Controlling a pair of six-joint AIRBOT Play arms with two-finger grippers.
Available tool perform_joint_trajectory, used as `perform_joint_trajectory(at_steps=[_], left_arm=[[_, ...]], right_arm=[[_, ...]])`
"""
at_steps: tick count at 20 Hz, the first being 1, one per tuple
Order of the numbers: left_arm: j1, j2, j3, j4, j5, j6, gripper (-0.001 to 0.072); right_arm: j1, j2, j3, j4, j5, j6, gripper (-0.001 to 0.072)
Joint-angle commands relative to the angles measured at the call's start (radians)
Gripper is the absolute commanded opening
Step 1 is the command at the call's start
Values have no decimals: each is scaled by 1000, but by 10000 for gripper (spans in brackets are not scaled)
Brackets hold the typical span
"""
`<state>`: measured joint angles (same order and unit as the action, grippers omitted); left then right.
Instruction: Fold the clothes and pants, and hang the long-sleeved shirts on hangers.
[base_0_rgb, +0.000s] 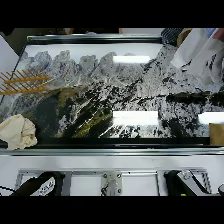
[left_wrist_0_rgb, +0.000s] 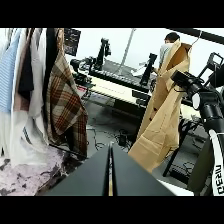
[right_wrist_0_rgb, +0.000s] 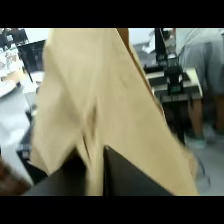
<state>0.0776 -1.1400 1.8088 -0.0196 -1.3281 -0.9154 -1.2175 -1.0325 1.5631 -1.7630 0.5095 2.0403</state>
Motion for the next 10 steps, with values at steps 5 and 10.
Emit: perform_joint_trajectory(at_steps=[5, 10], left_arm=[[1, 0, 1, 0, -2, -1, 13], [1, 0, 1, 0, -19, -1, 13]], right_arm=[[0, 78, 3, 60, -38, -5, 678], [35, 181, 3, 133, -95, -14, 676]])
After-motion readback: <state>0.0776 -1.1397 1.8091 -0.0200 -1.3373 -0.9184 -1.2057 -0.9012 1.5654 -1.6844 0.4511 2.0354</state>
